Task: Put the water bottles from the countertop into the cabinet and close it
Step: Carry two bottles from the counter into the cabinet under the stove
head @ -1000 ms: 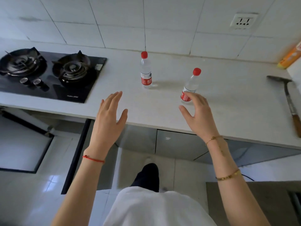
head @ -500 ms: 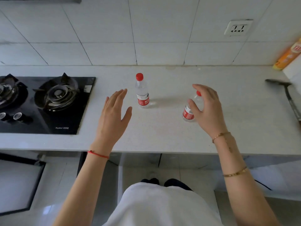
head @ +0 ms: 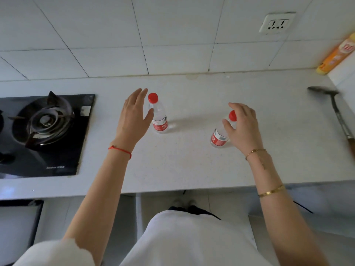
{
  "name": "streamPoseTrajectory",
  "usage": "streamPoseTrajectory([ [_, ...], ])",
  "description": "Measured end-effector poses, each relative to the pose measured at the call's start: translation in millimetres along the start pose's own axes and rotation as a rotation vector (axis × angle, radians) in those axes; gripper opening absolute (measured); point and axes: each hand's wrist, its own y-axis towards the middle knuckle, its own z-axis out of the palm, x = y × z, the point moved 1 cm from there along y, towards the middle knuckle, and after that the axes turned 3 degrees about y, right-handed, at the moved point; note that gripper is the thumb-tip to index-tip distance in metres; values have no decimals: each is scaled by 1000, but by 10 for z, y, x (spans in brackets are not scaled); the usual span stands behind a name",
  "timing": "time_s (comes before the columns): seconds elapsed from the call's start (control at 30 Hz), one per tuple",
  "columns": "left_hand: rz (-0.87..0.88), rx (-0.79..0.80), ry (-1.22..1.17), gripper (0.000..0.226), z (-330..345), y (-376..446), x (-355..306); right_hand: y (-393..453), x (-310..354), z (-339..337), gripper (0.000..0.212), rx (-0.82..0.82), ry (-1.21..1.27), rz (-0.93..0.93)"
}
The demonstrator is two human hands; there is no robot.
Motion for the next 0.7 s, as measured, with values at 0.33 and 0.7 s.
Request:
streamPoseTrajectory([
  [0.33, -72, 67, -25, 48, 246, 316, 20, 45, -66, 81, 33, 20, 5, 68],
  [0.7, -135, -87, -135, 31, 124, -84, -131, -100, 103, 85, 35, 16, 85, -10],
])
